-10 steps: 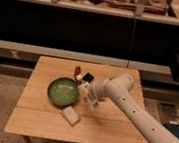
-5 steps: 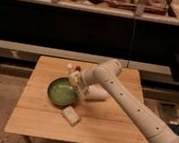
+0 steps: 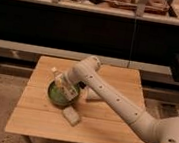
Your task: Place the bottle in the ceramic bowl
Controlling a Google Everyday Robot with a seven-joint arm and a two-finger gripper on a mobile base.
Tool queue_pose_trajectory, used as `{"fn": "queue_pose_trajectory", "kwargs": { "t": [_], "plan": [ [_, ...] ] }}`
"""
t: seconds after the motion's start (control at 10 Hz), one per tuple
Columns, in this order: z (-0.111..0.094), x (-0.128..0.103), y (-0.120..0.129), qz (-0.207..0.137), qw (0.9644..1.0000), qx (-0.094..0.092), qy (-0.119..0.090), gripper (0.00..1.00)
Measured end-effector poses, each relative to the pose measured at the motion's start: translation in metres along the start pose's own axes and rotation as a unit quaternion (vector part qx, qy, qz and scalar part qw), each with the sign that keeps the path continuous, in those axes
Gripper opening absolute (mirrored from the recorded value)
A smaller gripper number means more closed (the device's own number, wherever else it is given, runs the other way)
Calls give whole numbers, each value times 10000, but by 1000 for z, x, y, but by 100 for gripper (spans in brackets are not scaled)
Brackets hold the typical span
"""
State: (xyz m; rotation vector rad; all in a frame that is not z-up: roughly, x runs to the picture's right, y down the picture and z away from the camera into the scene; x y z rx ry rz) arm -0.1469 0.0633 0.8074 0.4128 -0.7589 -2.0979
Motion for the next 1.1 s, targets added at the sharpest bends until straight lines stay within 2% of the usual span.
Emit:
{"fn": "queue_pose_trajectory", "kwargs": {
  "t": [0.4,0.6,0.9,1.1],
  "plan": [
    [13,-6,12,-50,9994,-122,-316,76],
    [13,-14,21,34,9990,-171,-416,80],
    [10,-27,26,368,9985,249,-333,80],
    [11,-26,23,352,9984,291,-328,80]
  ]
}}
